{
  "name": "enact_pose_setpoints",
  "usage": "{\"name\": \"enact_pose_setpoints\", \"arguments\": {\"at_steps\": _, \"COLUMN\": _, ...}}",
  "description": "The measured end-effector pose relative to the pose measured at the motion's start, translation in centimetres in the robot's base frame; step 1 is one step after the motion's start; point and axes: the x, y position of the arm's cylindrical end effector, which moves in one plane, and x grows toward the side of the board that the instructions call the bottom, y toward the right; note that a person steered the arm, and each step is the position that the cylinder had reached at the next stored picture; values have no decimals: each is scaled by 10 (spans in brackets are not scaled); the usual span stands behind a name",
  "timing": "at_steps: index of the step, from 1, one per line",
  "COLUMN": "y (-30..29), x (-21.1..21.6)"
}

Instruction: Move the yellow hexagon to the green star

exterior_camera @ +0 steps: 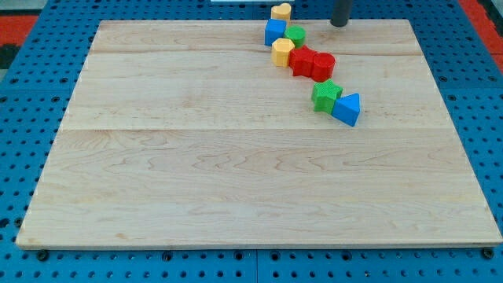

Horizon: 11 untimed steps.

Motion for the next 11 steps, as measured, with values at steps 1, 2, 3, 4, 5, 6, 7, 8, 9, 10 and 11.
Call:
{"name": "enact_pose_setpoints", "arguments": {"at_steps": 1, "y": -5, "x": 0}}
{"name": "enact_pose_setpoints", "arguments": {"at_steps": 2, "y": -47, "x": 2}}
{"name": "enact_pose_setpoints", "arguments": {"at_steps": 3, "y": -97, "x": 40}}
{"name": "enact_pose_setpoints", "arguments": {"at_steps": 4, "y": -126, "x": 97}}
{"name": "enact_pose_setpoints", "arguments": {"at_steps": 5, "y": -128, "x": 145}}
{"name": "enact_pose_setpoints", "arguments": {"at_steps": 6, "y": -127, "x": 166}}
{"name": "enact_pose_setpoints", "arguments": {"at_steps": 7, "y": -89, "x": 169}}
{"name": "enact_pose_setpoints", "arguments": {"at_steps": 8, "y": -35, "x": 176}}
{"name": "enact_pose_setpoints", "arguments": {"at_steps": 9, "y": 4, "x": 175}}
{"name": "enact_pose_setpoints", "arguments": {"at_steps": 10, "y": 12, "x": 152}}
{"name": "enact_pose_setpoints", "arguments": {"at_steps": 11, "y": -8, "x": 126}}
